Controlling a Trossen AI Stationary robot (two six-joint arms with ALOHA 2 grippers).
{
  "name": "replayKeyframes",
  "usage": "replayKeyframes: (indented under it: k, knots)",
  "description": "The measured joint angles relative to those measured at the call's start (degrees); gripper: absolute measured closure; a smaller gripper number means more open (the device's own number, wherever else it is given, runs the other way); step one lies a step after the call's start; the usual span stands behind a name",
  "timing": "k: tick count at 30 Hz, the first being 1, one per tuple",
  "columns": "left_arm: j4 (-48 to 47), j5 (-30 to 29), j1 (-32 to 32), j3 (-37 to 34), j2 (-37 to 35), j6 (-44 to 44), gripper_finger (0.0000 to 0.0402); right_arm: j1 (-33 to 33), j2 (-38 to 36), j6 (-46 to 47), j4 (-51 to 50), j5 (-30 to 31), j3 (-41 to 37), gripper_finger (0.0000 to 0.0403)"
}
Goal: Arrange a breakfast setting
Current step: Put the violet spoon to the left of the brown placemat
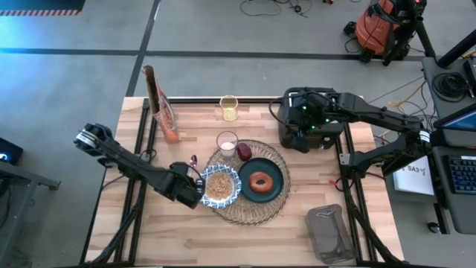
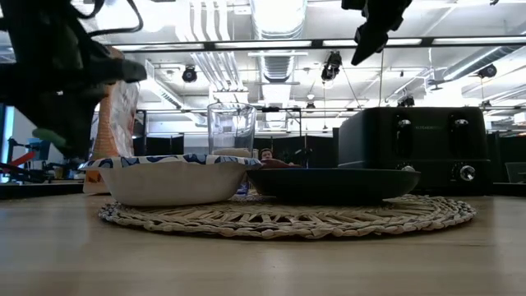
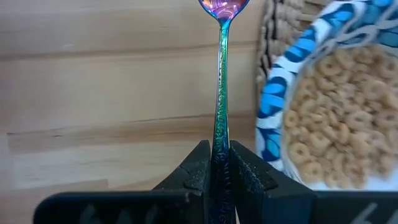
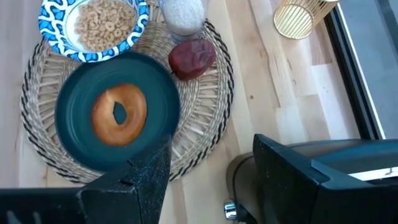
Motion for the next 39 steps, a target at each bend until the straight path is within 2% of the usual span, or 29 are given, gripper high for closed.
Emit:
replayKeyframes:
  k: [17, 31, 39]
  knots:
    - [7.65, 2.56, 0.0, -0.01, 9.93, -4.35, 0.0373, 0.0, 0.04, -0.63, 0.47, -0.02, -3.29, 0.0188]
    - [9.85, 2.48, 0.0, 0.01, 11.39, -4.19, 0.0371, 0.0, 0.04, -0.64, 0.62, -0.02, -3.16, 0.0188]
    - [9.98, 6.43, 0.02, 0.45, 11.17, -1.58, 0.0328, 0.0, 0.04, -0.64, 0.8, -0.02, -3.16, 0.0188]
